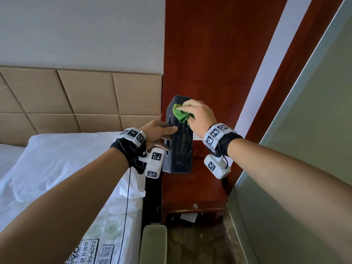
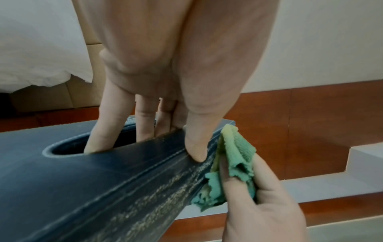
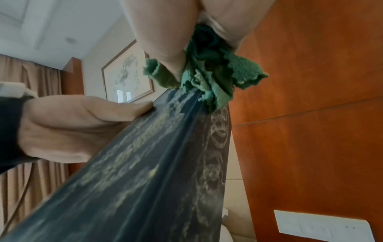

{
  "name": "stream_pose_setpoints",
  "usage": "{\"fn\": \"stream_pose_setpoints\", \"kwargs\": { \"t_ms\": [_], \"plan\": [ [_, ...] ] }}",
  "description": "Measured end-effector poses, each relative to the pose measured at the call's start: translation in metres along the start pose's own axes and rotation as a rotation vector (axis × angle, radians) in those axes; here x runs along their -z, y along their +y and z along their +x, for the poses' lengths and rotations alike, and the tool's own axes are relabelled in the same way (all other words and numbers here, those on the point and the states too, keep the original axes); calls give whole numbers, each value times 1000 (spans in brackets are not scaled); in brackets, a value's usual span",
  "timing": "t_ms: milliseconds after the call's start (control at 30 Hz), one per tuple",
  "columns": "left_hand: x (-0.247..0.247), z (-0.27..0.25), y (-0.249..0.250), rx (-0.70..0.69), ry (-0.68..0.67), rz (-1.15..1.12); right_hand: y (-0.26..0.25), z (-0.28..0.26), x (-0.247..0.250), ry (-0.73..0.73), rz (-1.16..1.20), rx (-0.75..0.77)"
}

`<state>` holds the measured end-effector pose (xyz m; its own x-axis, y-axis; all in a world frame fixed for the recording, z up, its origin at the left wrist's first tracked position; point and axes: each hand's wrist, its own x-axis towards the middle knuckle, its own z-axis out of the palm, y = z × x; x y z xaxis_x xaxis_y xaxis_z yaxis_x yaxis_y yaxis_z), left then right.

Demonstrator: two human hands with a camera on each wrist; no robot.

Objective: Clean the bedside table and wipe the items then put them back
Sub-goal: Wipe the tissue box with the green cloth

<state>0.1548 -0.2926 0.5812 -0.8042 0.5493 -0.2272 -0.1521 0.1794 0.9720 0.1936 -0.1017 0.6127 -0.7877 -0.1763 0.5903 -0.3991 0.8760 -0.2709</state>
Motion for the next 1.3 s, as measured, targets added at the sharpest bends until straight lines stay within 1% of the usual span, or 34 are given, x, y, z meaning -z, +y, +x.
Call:
{"fn": "stream_pose_setpoints", "kwargs": {
  "t_ms": [167,200,233,333,400,500,600,700,800,900,1000,1033,1067,1167,1200,1233,1300],
  "plan": [
    [1,-4,-3,11,-4,-18,1,-2,10,-177,52,14],
    [1,-4,-4,9,-12,-15,1,0,13,-184,70,9],
    [1,-4,-4,4,-19,-12,1,3,17,-155,90,-9],
    [0,-5,0,-7,-43,0,3,14,26,52,93,-81],
    [-1,-8,3,-12,-46,16,5,22,29,109,36,-103],
    [-4,-12,8,-32,-62,46,6,27,27,49,4,-103],
    [-6,-14,12,-48,-70,2,2,22,20,-4,36,-66],
    [-2,-15,13,-50,-33,-67,-6,8,10,-28,86,-34],
    [4,-15,13,-59,13,-87,-12,-3,0,-42,122,-12],
    [9,-14,12,-63,33,-98,-18,-8,-2,-50,144,-26],
    [12,-14,7,-66,32,-88,-21,-5,1,-139,201,-57],
    [14,-14,5,-69,23,-82,-22,-3,3,-146,238,-90],
    [15,-15,4,-72,10,-77,-22,0,5,-110,293,-145],
    [16,-17,5,-74,-21,-74,-20,7,9,149,500,-430],
    [15,-18,6,-73,-24,-73,-18,9,9,201,582,-528],
    [15,-19,7,-70,-27,-71,-18,10,8,219,679,-603],
    [13,-20,8,-65,-38,-65,-20,9,6,204,826,-685]
  ]
}}
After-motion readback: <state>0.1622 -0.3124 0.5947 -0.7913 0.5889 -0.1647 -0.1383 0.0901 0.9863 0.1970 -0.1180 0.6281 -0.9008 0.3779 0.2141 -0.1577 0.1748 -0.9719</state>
